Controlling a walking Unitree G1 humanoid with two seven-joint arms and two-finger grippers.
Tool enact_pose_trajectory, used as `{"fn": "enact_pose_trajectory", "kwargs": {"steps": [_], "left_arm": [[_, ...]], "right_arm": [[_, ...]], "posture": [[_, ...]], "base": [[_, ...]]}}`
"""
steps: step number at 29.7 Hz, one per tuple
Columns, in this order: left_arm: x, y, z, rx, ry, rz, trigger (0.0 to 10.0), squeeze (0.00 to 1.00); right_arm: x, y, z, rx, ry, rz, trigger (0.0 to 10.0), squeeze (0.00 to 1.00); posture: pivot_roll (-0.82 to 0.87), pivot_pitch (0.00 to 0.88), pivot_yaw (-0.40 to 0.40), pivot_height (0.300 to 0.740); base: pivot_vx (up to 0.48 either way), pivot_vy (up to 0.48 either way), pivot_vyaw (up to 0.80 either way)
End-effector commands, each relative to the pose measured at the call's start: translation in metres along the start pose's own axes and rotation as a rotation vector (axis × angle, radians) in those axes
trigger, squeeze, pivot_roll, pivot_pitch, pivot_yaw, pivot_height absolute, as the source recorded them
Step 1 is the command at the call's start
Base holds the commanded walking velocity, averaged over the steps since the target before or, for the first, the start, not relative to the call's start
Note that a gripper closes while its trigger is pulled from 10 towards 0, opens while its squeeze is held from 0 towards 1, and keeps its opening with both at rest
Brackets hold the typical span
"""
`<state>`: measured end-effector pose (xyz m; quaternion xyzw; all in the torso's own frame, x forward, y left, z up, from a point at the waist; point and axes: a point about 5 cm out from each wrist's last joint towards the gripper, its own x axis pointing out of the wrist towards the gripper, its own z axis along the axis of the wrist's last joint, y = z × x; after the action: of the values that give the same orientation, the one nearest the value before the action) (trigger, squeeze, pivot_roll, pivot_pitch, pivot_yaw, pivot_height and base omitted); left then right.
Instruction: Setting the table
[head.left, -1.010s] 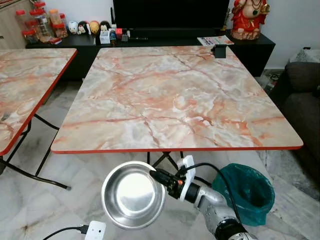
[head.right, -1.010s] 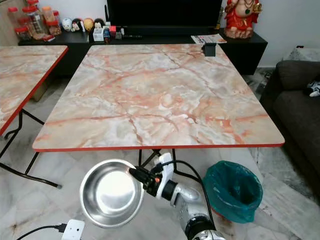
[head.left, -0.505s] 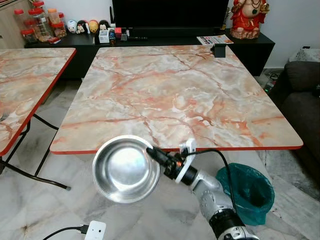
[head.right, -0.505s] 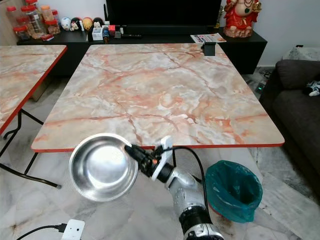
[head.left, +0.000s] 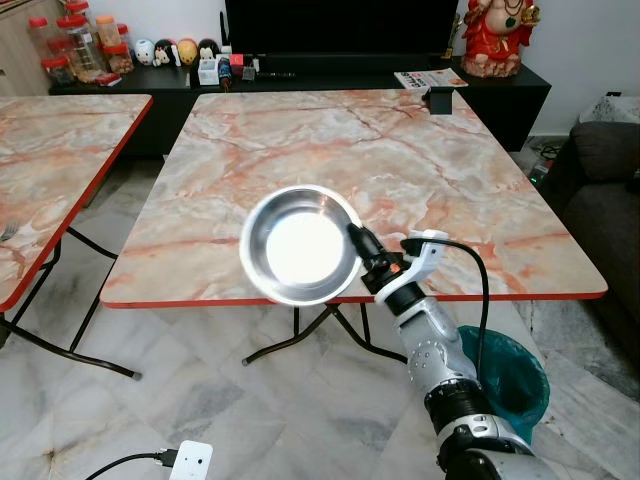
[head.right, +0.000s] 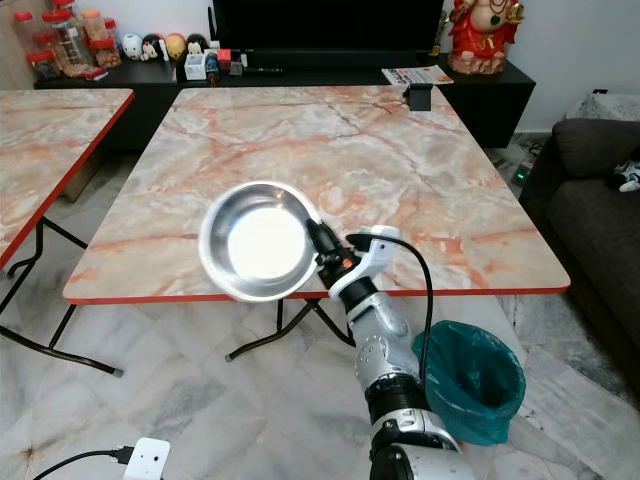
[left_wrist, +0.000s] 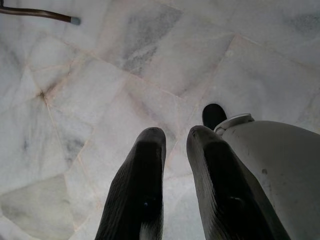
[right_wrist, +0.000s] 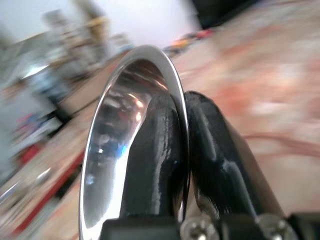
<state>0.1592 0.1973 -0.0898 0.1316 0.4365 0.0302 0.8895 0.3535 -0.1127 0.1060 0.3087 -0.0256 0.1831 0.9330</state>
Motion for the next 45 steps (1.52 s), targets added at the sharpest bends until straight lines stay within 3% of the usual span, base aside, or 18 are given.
{"fn": "enact_pose_trajectory", "kwargs": {"steps": [1,13,28,45], "left_arm": [[-0.0007,-0.0018,-0.0025,-0.001,0.011,-0.004,10.0,0.0],[0.0005,0.0033,0.0016,-0.026,-0.009,0.019,10.0,0.0],[0.0007,0.0045,0.0023,-0.022,-0.014,0.019,10.0,0.0],[0.0003,0.0036,0.0016,-0.029,-0.014,0.019,10.0,0.0]], "right_arm": [[0.0014,-0.0085,0.0107,-0.013,-0.054,-0.094,10.0,0.0],[0.0049,-0.0115,0.0107,-0.017,-0.078,-0.205,10.0,0.0],[0.0064,-0.0118,0.0093,0.023,-0.083,-0.216,10.0,0.0],[0.0064,-0.0097,0.01,-0.038,-0.089,-0.19,10.0,0.0]], "posture": [[0.05,0.028,-0.007,0.74],[0.06,0.022,0.0,0.74],[0.06,0.019,0.001,0.74],[0.06,0.027,-0.001,0.74]], "base": [[0.0,0.0,0.0],[0.0,0.0,0.0],[0.084,0.0,-0.11],[0.261,0.0,0.14]]}}
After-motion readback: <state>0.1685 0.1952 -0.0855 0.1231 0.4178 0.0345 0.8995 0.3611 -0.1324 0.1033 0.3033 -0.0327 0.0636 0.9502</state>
